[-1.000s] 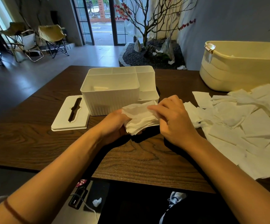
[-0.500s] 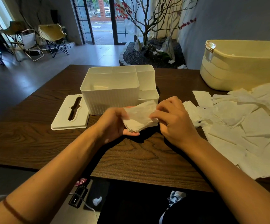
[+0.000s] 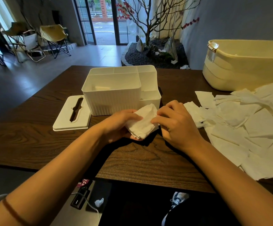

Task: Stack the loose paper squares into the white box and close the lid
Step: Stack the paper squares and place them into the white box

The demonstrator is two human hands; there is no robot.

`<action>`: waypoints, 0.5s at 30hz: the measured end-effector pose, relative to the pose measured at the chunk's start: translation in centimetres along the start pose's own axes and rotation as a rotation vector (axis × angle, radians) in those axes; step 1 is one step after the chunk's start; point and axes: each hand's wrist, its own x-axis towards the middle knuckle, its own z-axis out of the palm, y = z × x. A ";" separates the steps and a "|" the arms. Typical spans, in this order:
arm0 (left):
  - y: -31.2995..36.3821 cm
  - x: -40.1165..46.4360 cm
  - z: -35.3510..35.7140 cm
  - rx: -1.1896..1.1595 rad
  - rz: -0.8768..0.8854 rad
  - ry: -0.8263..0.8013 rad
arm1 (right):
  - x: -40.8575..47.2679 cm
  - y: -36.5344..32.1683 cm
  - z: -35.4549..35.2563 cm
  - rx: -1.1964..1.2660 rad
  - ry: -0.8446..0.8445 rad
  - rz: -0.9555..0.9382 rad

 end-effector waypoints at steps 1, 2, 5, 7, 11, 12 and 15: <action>-0.1 0.0 -0.1 -0.019 0.013 -0.010 | -0.1 -0.1 0.0 0.016 0.000 0.028; -0.2 -0.1 -0.2 -0.036 0.032 -0.014 | -0.2 -0.2 0.0 0.055 0.005 0.085; -0.4 -0.3 -0.3 -0.039 0.106 0.003 | 0.6 -0.9 -0.8 0.301 0.037 0.423; -0.4 -0.5 -0.1 -0.023 0.157 0.019 | 1.6 -1.2 -1.4 0.520 0.007 0.685; -0.2 -0.8 0.8 0.037 0.277 0.050 | 3.0 -2.2 -1.6 0.889 -0.176 1.040; -0.2 -0.9 1.1 0.068 0.310 0.061 | 3.2 -2.5 -1.5 0.920 -0.178 1.069; -0.3 -1.1 1.5 0.165 0.400 0.116 | 3.9 -3.0 -1.4 0.999 -0.120 1.117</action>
